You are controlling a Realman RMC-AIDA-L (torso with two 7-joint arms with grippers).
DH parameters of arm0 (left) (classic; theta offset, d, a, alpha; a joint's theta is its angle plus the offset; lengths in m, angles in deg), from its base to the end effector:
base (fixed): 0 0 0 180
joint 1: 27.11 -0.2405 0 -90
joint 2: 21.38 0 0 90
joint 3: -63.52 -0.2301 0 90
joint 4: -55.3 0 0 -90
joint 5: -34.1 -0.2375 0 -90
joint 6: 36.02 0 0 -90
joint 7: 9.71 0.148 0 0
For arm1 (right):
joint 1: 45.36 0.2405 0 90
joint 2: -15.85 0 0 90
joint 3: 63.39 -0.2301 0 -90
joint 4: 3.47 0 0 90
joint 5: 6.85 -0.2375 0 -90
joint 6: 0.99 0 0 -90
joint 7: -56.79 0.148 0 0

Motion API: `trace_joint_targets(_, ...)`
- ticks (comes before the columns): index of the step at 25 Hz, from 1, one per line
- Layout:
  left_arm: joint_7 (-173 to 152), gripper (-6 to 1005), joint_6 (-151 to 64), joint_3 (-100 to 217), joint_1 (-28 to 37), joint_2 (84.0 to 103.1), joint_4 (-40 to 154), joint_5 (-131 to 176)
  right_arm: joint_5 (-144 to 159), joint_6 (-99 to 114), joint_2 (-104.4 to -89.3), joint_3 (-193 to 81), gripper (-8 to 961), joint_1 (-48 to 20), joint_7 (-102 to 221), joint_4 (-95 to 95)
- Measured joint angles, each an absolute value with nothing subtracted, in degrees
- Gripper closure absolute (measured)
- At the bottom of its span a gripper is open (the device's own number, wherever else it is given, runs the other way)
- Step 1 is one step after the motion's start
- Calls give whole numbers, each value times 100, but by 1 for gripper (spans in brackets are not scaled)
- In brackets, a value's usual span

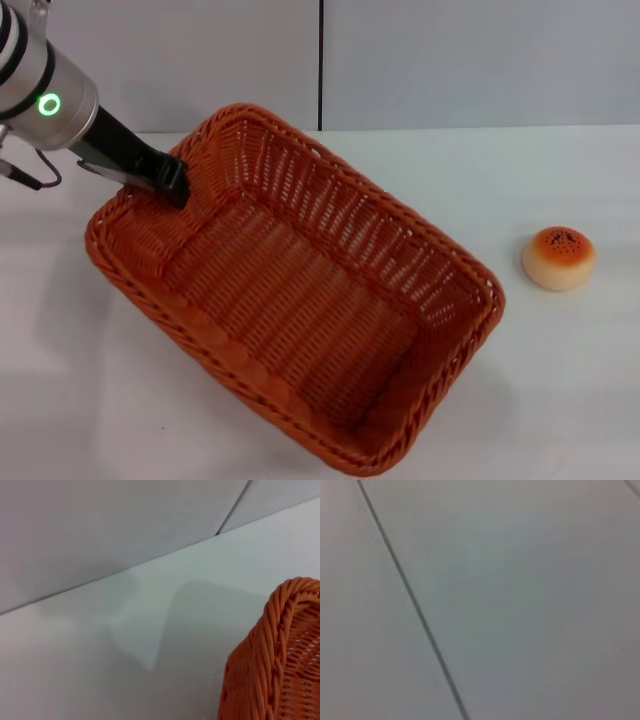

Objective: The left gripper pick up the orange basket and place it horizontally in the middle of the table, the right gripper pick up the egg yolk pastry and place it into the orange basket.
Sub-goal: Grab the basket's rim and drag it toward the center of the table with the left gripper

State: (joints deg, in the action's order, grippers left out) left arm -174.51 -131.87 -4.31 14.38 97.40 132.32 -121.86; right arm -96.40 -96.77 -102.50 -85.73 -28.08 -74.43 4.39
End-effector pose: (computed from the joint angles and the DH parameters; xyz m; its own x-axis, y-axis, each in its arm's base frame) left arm -0.1458 0.3898 0.0556 0.4810 0.8767 -0.0121 0.7373 -0.4119 -0.5355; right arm 0.3793 0.2490 0.0996 0.2769 0.4058 -0.8710 -0.9406 -0.0707 -0.3320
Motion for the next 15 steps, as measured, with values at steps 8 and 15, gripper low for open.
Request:
trace_joint_targets(8, -17486, 822, -13418, 708, 1693, 9770, 12680, -12183, -9665, -9313, -10223, -8836, 366, -2744, -7471, 652)
trace_joint_targets(15, -17503, 823, -13474, 1058, 1714, 9770, 12598, -12570, -9700, -9009, -10189, -8841, 367, -2636, -7487, 680)
